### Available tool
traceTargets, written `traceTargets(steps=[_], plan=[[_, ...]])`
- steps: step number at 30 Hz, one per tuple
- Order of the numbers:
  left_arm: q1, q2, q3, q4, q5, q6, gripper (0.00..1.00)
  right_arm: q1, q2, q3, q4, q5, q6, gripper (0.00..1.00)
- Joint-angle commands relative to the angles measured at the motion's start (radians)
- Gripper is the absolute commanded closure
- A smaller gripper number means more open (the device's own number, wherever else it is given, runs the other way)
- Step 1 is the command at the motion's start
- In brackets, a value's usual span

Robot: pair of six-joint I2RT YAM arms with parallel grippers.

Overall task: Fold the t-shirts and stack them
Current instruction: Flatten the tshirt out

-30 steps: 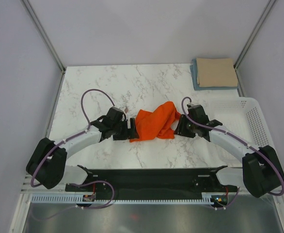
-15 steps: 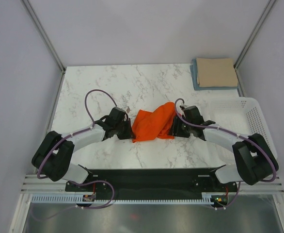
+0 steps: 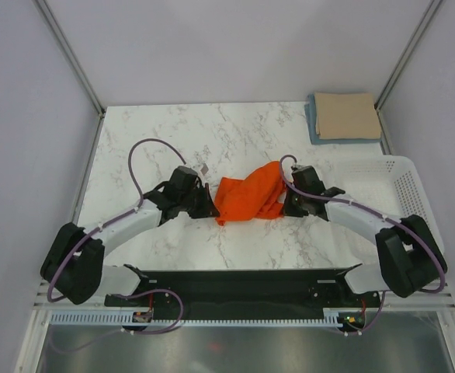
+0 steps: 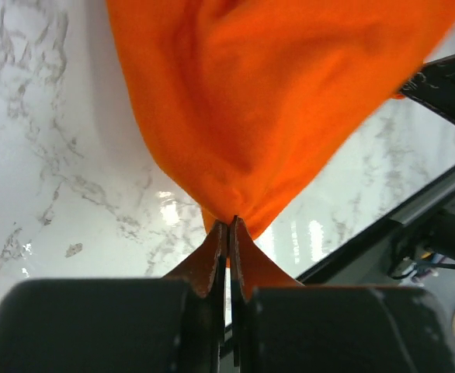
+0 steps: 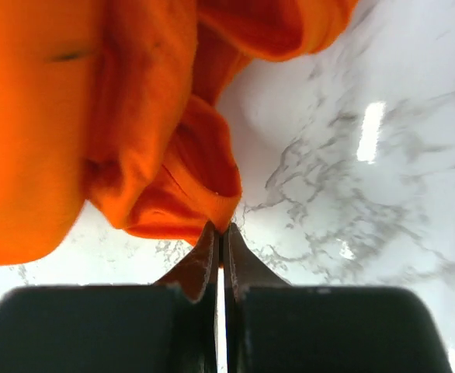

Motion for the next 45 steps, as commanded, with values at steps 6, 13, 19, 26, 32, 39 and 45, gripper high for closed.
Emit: traceTargets(steps=[6,13,19,26,32,39,45], plan=[[-0.001,-0.258,0.368,-0.322,-0.089,0.027,0.98,0.002,-0.387,0.385,-0.535,0.394,0.061,1.00],[0.008,-0.215,0.519,-0.479,-0.183,0.116,0.98,0.000,-0.535,0.404,-0.546,0.328,0.107,1.00],[0.089,-0.105,0.471,-0.477,-0.187,0.134,0.98,0.002,-0.473,0.275,-0.362,0.331,0.055,1.00],[0.308,0.162,0.567,-0.396,0.104,0.168,0.92,-0.006,-0.116,0.370,-0.161,0.377,-0.016,1.00],[0.312,0.210,0.635,-0.423,-0.077,0.199,0.49,-0.050,0.184,0.647,-0.236,0.317,-0.037,0.67],[0.200,-0.013,0.419,-0.428,-0.169,0.246,0.43,-0.047,0.021,0.524,-0.403,0.270,0.188,0.55],[0.026,-0.054,0.255,-0.416,-0.161,0.131,0.44,0.051,-0.163,0.237,-0.363,0.240,0.363,0.54]])
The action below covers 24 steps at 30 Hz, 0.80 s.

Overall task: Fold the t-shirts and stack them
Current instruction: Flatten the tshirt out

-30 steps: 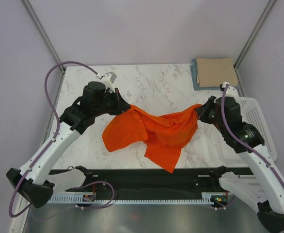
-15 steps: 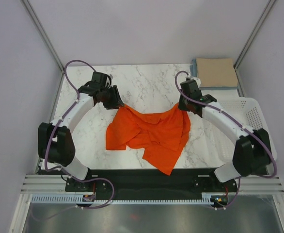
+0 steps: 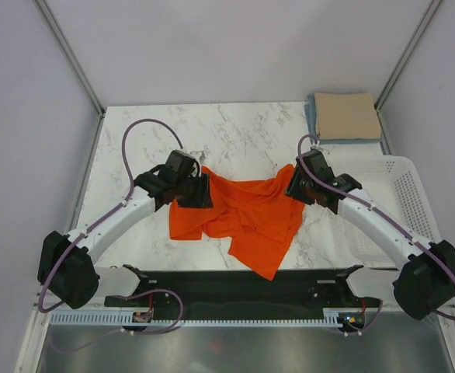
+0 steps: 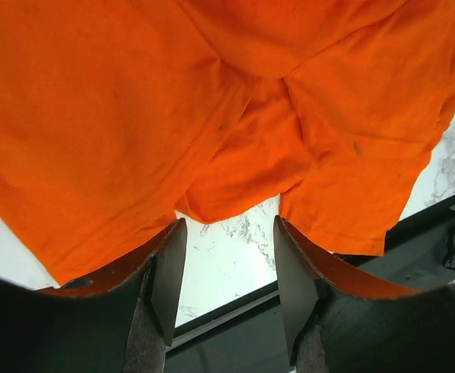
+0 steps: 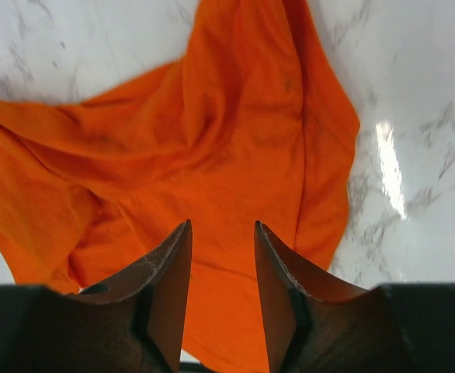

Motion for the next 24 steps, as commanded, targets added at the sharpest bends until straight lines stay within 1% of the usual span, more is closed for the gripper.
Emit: traceTargets(steps=[1,2,4,7,11,15,19,24], plan=[[-0.025,-0.024,-0.092,0.039,0.011,-0.066,0.44,0.055,-0.034,-0.088,-0.053,-0.018,0.149,0.54],[-0.025,-0.040,-0.104,0.052,0.038,-0.080,0.44,0.079,-0.054,-0.120,-0.062,-0.013,0.171,0.54],[-0.025,-0.063,-0.114,0.062,0.037,-0.082,0.43,0.128,-0.088,-0.157,-0.072,0.011,0.226,0.54],[-0.025,-0.098,-0.111,0.070,0.023,-0.083,0.43,0.175,-0.111,-0.240,-0.050,0.033,0.287,0.54],[-0.025,-0.112,-0.107,0.084,0.054,-0.071,0.43,0.213,-0.116,-0.330,-0.018,0.039,0.336,0.55],[-0.025,-0.124,-0.114,0.084,0.059,-0.060,0.43,0.233,-0.123,-0.361,0.000,0.037,0.376,0.55],[-0.025,-0.135,-0.120,0.087,0.071,-0.057,0.43,0.248,-0.124,-0.413,0.069,0.022,0.413,0.56],[-0.025,-0.146,-0.115,0.084,0.082,-0.057,0.43,0.271,-0.104,-0.427,0.076,0.029,0.454,0.57]])
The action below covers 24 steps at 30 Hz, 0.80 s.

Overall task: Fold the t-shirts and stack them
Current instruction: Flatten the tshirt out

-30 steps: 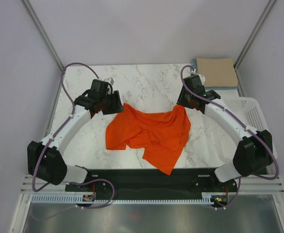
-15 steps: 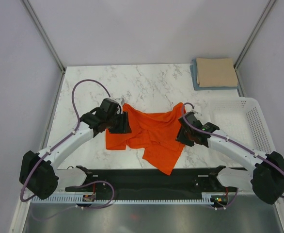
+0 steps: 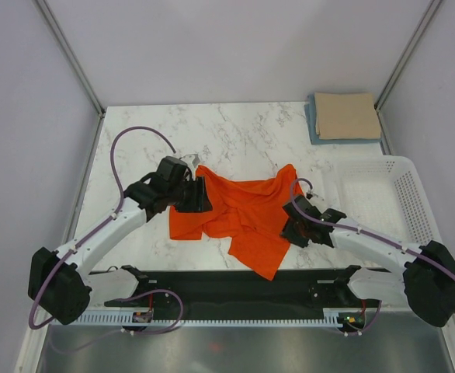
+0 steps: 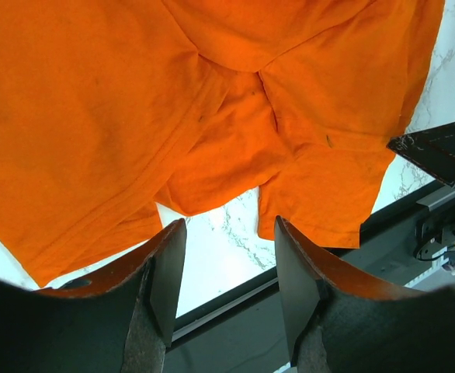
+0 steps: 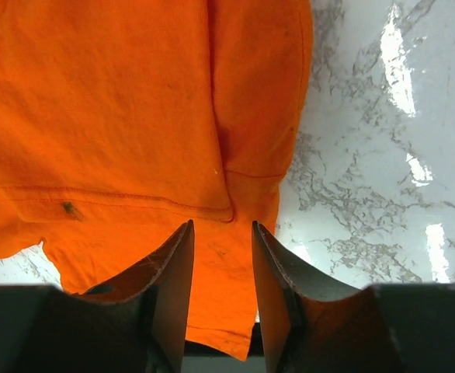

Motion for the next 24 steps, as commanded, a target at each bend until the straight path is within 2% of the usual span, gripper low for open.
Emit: traceTargets(steps=[1,12,14,15,16,18,23,24], plan=[[0.000,-0.037,0.010,0.031,0.018,-0.005,0.43,0.017,0.008,-0.013,0.058,0.020,0.058,0.58],[-0.004,-0.038,-0.014,0.045,0.038,0.001,0.45,0.022,0.094,-0.019,0.094,0.059,0.046,0.63],[-0.006,-0.043,-0.016,0.047,0.027,0.004,0.45,0.023,0.093,-0.016,0.094,0.073,0.038,0.72],[-0.009,-0.043,-0.019,0.047,0.018,0.007,0.46,0.023,0.082,-0.014,0.092,0.076,0.033,0.87],[-0.012,-0.043,-0.017,0.047,-0.008,0.015,0.46,0.022,0.071,-0.007,0.092,0.076,0.027,0.93],[-0.023,-0.029,-0.013,0.045,-0.033,0.024,0.46,0.023,0.042,0.009,0.080,0.081,0.010,1.00],[-0.055,0.038,0.029,0.045,-0.082,0.033,0.47,0.025,0.011,0.071,0.041,0.078,-0.022,1.00],[-0.069,0.050,0.047,0.045,-0.085,0.035,0.47,0.025,0.013,0.072,0.041,0.067,-0.023,0.94]])
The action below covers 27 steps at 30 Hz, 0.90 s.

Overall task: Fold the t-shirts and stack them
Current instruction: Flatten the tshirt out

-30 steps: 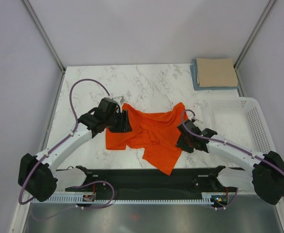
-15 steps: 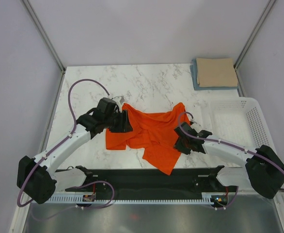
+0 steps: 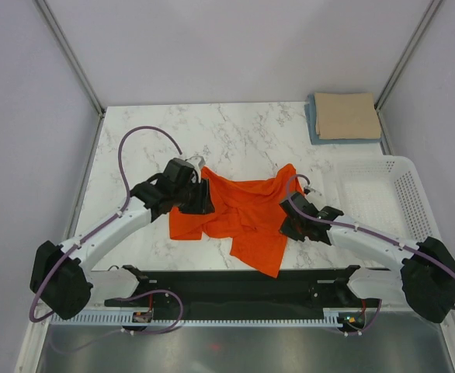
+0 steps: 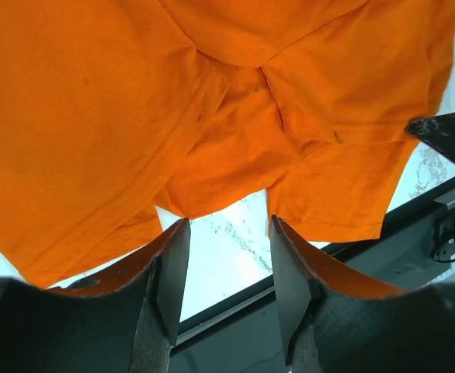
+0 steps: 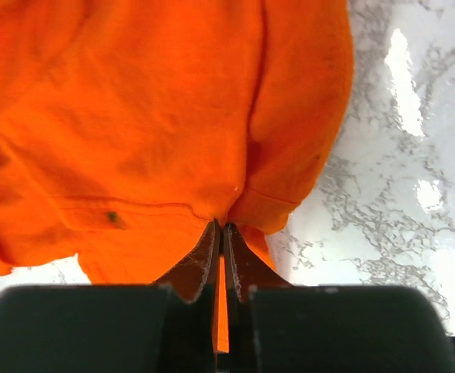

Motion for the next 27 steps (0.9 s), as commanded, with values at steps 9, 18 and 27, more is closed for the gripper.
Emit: traceTargets(steps=[9,18,27], plan=[[-0.068,0.123,0.088,0.029,-0.061,0.008,0.46,0.006,0.001,0.034,0.017,-0.005,-0.063,0.80],[-0.078,0.165,0.100,0.034,-0.079,0.009,0.45,0.006,-0.022,0.038,0.037,0.004,-0.094,0.90],[-0.094,0.180,0.095,0.040,-0.088,0.005,0.44,0.006,-0.004,0.049,0.037,0.002,-0.094,0.74]])
